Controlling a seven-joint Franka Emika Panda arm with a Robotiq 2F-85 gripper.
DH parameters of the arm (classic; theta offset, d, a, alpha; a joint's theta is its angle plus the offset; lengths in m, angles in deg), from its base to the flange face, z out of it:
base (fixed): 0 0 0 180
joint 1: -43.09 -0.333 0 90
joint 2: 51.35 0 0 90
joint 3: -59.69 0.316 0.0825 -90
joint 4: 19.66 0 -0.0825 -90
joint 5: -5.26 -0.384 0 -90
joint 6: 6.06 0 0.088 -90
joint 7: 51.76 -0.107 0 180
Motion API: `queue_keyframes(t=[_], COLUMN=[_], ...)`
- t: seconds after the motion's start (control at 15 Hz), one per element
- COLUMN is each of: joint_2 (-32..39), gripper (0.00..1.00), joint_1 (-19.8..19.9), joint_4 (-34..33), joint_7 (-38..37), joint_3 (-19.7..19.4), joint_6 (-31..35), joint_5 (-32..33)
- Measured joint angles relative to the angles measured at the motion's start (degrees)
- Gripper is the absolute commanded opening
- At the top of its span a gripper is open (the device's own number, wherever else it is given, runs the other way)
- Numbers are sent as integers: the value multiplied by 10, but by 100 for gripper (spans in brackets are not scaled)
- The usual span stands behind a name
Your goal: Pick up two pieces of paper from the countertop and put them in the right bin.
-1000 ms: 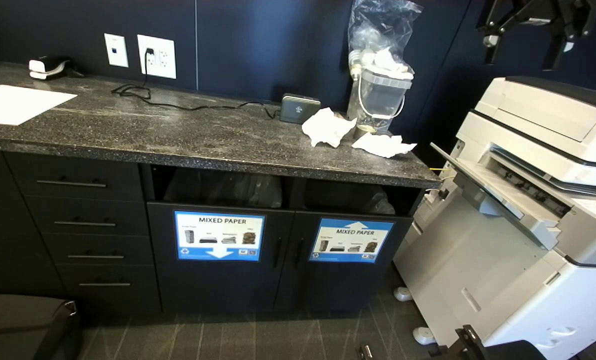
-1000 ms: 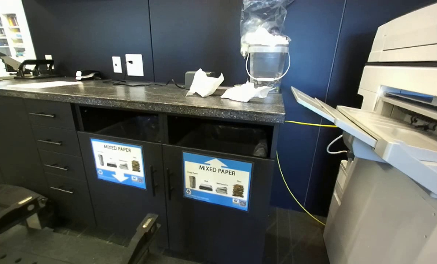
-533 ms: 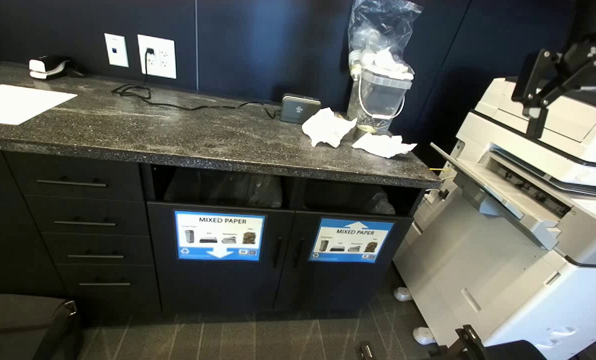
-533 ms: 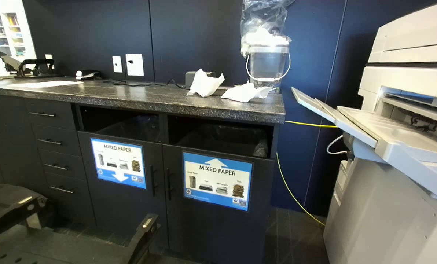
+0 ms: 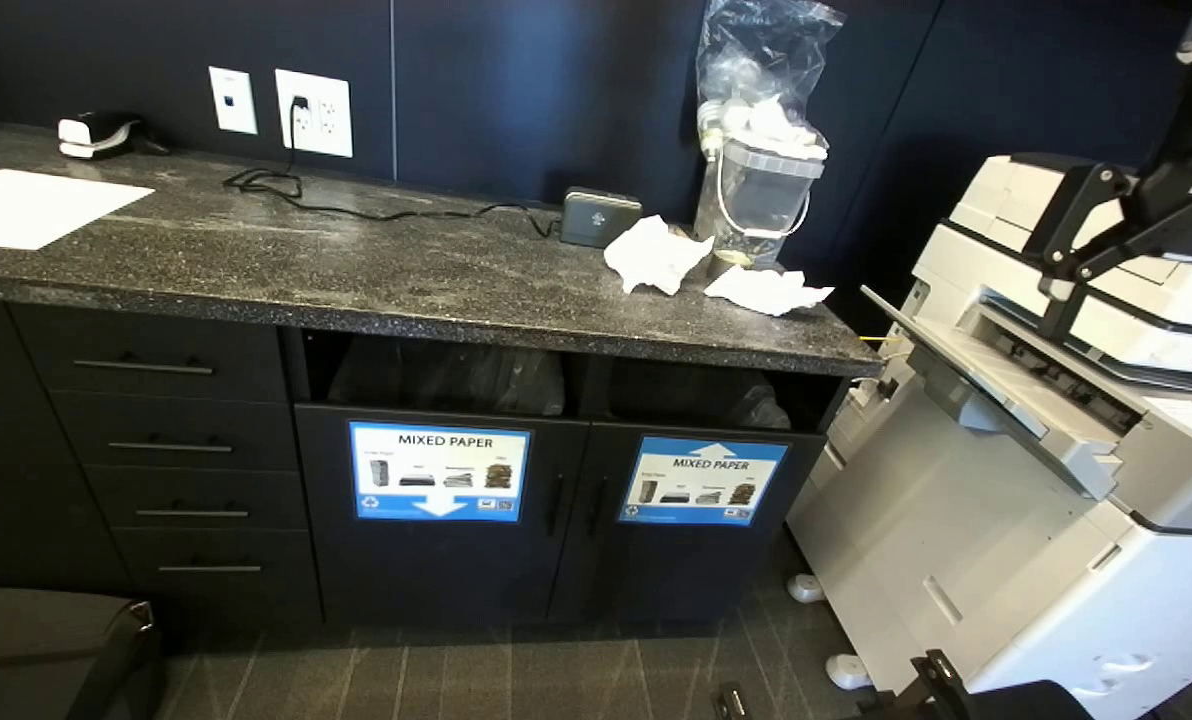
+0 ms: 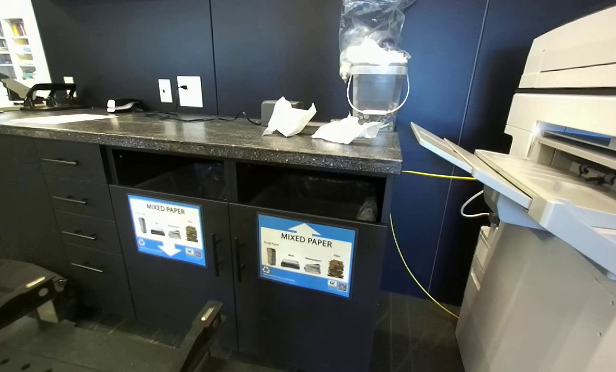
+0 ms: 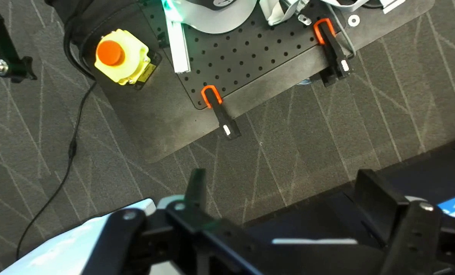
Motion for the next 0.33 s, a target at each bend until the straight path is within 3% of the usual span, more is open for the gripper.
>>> queue_keyframes(t=[0.33], joint_2=[-27], gripper=[100], joint_1=[11], joint_4=[20], joint_7=[0], joint_3=[0], joint_6=[6], joint_5=[-7])
